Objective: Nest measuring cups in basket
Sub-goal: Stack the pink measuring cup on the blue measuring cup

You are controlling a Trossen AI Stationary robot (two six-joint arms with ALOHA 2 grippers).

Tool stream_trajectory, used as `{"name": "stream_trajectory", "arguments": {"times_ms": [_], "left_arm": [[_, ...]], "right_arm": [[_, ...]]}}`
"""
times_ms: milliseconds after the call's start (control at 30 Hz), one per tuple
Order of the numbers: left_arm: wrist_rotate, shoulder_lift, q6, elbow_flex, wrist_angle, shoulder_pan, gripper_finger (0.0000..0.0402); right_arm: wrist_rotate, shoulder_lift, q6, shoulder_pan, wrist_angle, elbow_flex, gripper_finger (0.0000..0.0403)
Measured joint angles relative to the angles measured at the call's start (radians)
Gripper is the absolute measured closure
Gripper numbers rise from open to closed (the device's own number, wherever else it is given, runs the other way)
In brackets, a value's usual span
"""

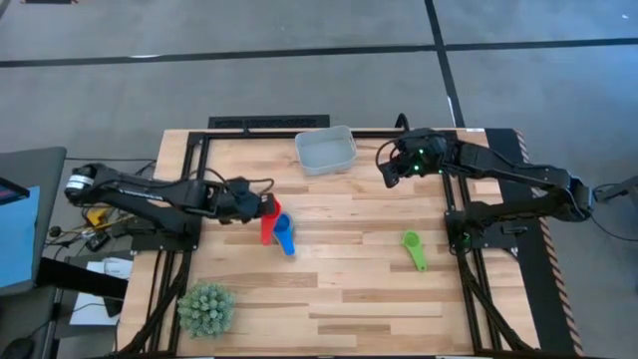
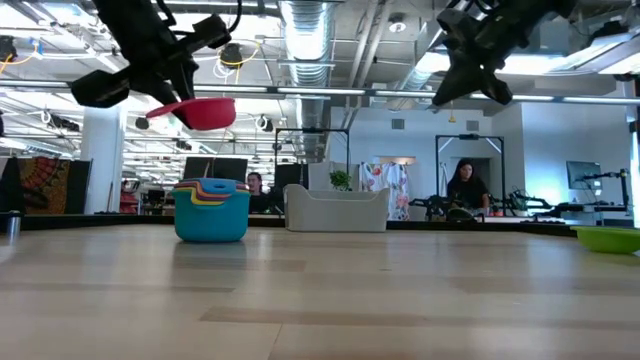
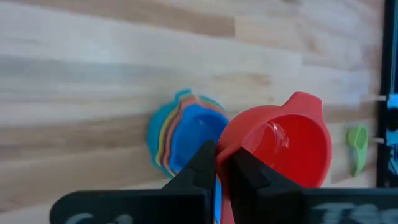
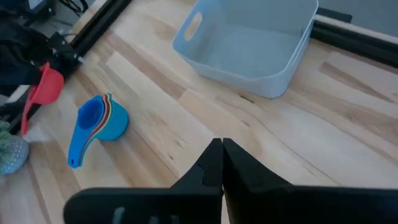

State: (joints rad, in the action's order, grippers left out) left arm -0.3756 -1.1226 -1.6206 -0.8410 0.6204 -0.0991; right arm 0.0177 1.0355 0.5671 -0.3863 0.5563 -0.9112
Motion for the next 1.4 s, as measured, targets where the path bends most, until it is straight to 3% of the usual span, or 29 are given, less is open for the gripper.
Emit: {"name": "stream_trajectory", "arguments": {"times_ms": [400,667,1033,1400], "left_arm": [[-0.018,-0.204,-0.014,-0.207,0.137,-0.053,0.0397],[0.032,-0.348,0.017,-0.312,0.228,-0.053,0.0393],[-0.007,-0.371,-0.136,-0.305,0.3,-0.054,0.039],[0.068,-0.419,-0.262,-0.287,0.285,-0.047,0.039]], "right_arm": [[0.007,0.0,0.0,0.06,0.05,0.0,0.0373],[0.019,0.0,0.008,0.095,0.067,0.0,0.0384],[0.035,0.0,0.009,0.103,0.071,0.0,0.0376],[0.035,0.0,0.034,0.112,0.086,0.0,0.0372]]}}
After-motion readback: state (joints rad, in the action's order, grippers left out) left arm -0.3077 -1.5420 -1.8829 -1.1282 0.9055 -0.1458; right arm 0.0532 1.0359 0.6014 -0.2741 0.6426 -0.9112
